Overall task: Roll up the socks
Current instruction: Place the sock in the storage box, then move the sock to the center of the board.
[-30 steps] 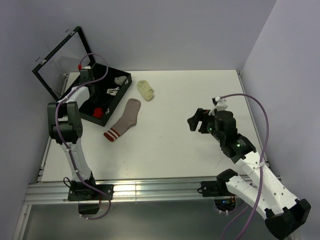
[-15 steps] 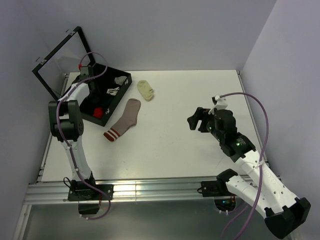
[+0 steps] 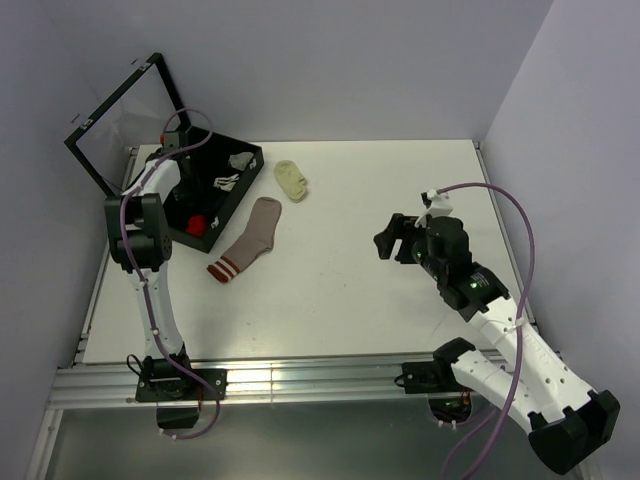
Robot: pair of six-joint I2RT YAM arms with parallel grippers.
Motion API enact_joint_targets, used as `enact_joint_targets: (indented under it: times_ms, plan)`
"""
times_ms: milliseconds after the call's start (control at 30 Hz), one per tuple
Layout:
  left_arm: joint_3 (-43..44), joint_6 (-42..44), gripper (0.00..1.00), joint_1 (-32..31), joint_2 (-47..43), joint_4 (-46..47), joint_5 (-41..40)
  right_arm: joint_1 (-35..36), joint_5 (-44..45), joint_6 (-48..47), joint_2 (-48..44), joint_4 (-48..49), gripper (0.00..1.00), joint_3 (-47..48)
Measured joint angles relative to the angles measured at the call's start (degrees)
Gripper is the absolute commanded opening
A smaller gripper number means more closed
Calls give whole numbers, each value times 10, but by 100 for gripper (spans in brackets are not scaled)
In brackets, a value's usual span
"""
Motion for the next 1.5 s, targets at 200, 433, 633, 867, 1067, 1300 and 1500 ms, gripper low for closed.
enact_joint_targets:
  times_ms: [200, 433, 633, 867, 1067, 1300, 1500]
  plan:
    - [32, -9, 43, 4, 16, -35, 9, 0, 0, -6, 9, 0, 80, 0]
    - [43, -20, 53, 5, 16, -51, 15, 0, -1, -11, 9, 3, 80, 0]
    - [66, -26, 58, 5, 13, -89, 15, 0, -5, -13, 9, 4, 79, 0]
    - [82, -33, 73, 5, -29, -141, 21, 0, -11, -17, 2, 4, 79, 0]
    - [72, -34, 75, -11, -124, -139, 28, 0, -17, -19, -16, 8, 87, 0]
    - [-61, -24, 77, -127, -277, -65, 15, 0, -25, -19, -43, 11, 87, -1]
    - [-190, -33, 75, -254, -324, 7, 16, 0, -43, -21, -56, 13, 84, -2]
